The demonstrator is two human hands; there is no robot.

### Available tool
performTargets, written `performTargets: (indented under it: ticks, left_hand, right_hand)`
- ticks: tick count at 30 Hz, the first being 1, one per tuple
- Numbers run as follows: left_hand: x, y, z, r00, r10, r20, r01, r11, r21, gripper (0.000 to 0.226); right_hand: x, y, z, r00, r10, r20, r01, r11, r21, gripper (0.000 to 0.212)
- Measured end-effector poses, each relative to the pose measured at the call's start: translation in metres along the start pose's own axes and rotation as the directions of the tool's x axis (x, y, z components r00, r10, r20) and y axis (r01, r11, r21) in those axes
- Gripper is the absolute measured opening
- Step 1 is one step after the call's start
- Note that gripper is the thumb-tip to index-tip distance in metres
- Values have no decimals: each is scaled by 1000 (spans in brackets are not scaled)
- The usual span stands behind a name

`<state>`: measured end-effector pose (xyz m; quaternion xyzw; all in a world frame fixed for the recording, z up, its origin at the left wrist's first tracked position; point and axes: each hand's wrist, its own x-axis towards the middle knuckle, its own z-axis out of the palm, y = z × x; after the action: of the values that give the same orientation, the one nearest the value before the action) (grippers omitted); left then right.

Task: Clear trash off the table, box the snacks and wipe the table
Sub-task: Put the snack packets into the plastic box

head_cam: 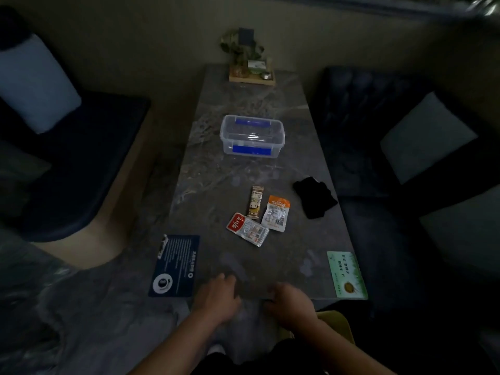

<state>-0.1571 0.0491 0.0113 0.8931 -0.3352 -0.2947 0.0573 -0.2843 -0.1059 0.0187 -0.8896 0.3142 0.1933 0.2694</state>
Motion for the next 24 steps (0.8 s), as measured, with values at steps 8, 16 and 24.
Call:
performTargets:
  ticks: [8,16,24]
  left_hand:
    - [33,0,-26,1000,-16,9,16,1000,-4,45]
    - [90,28,-49,991,-52,-127,47,998,-44,53]
    - [139,37,-68,949,-233,-213,200,966,-167,75]
  right_hand:
    - [42,-6,-22,1000,-16,-20,17,1000,24,38]
    - [101,25,-54,994,-17,-106,27,995,94,18]
    - [166,36,-94,972,83,-222,-29,971,236,28]
